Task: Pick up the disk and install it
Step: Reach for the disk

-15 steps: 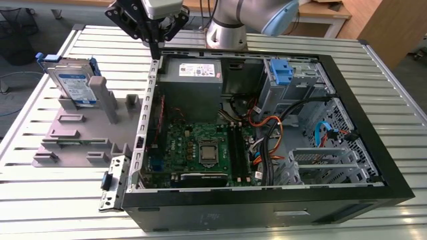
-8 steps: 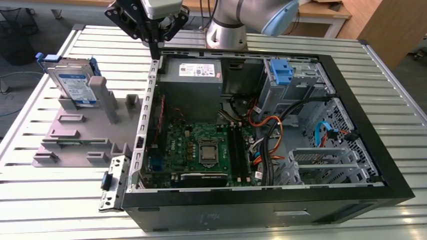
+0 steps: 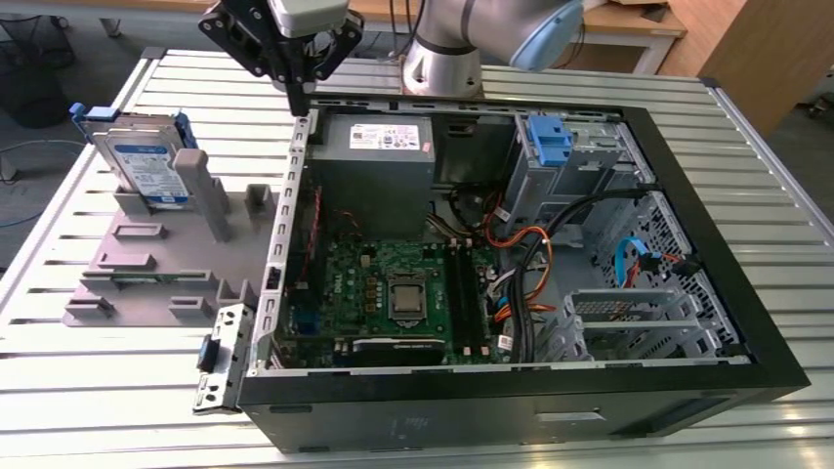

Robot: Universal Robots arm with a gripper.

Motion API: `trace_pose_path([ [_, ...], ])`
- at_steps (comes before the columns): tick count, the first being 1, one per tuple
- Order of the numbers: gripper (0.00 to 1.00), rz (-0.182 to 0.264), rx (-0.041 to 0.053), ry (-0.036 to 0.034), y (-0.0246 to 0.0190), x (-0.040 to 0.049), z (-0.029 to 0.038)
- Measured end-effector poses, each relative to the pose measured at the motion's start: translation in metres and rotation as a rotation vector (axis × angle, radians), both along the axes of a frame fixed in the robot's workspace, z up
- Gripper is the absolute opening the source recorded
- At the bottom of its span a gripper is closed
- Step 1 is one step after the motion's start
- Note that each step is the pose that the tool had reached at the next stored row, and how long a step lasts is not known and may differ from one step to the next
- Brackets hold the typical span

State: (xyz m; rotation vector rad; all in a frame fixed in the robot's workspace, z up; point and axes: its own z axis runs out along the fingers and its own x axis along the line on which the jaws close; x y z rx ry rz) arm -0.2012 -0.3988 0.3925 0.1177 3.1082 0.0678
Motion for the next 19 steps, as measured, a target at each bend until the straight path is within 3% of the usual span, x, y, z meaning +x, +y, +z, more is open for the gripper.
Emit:
trace_pose_path([
  [19,0.11,0.0,0.0,0.0,0.0002,-0.0235,-0.0007],
])
